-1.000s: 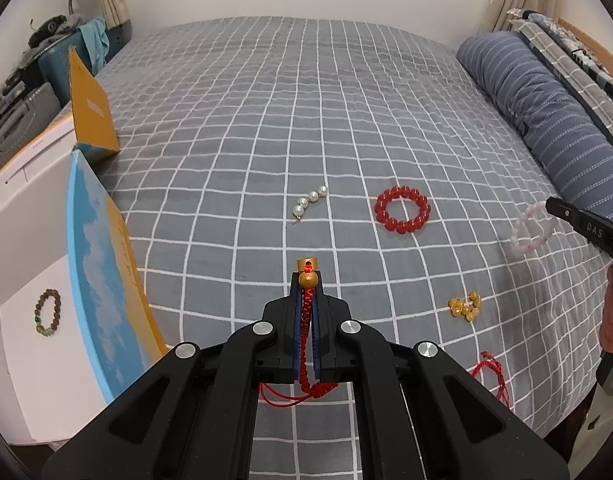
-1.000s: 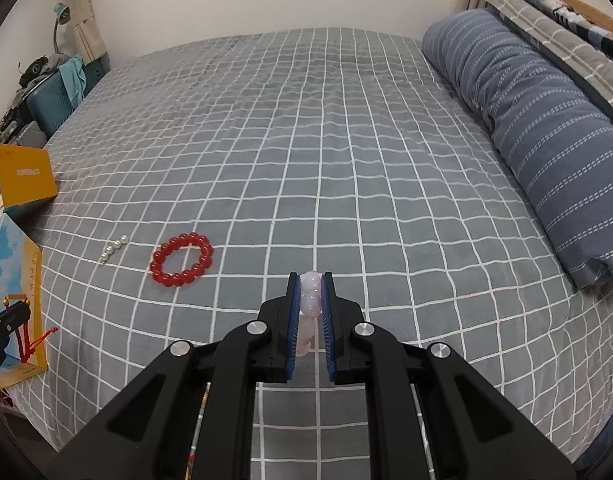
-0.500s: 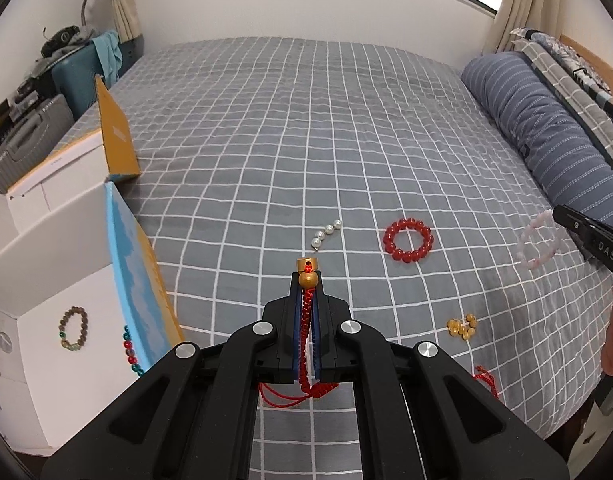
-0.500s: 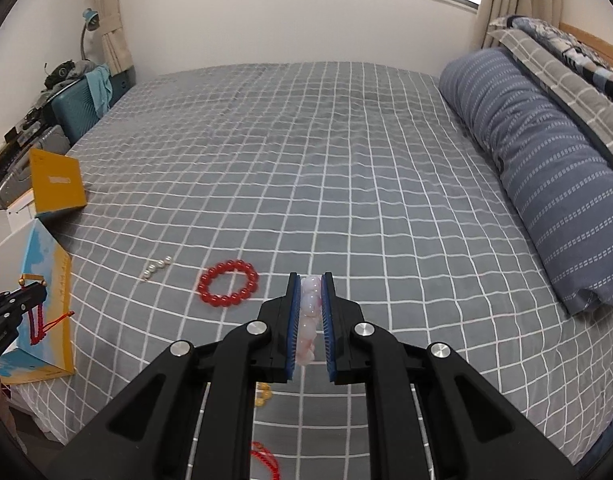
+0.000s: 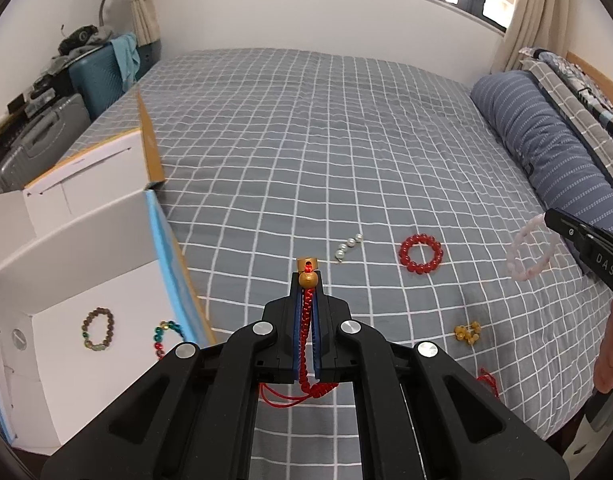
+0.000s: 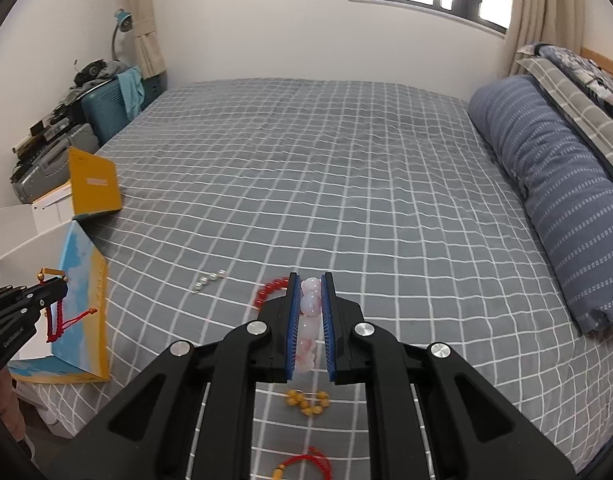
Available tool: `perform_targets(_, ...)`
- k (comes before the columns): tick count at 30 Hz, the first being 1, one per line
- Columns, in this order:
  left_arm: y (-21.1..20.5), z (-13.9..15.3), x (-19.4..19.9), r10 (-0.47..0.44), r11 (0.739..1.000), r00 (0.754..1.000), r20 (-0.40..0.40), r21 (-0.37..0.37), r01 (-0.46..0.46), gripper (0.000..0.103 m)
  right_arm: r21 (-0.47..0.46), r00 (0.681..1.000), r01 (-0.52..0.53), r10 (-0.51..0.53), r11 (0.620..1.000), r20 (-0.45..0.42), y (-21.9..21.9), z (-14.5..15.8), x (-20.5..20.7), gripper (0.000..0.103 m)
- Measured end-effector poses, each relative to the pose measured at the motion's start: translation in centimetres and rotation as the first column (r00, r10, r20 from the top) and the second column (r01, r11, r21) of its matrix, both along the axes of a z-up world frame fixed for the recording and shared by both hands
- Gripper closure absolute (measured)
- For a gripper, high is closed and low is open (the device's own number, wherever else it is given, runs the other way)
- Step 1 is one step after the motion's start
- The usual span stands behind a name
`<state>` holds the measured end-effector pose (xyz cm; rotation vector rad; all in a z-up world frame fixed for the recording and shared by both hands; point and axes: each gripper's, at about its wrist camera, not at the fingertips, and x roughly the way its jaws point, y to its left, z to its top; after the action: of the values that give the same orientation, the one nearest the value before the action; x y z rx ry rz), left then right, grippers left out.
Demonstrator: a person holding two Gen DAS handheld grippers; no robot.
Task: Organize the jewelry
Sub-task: 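Carry red cord bracelet in left tool while right tool carries pink-white bracelet to box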
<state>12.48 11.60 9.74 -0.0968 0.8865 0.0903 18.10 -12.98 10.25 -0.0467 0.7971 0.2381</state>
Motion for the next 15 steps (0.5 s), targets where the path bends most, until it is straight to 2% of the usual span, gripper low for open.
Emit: perform_targets(15,6.1,2.3,-3.2,0.109,0.994,0.994,0.031,0.014,-0.11,0.1,0.03,0.988,-0.153,0.152,0.988,0.029,9.0,1.8,-0.7,0.093)
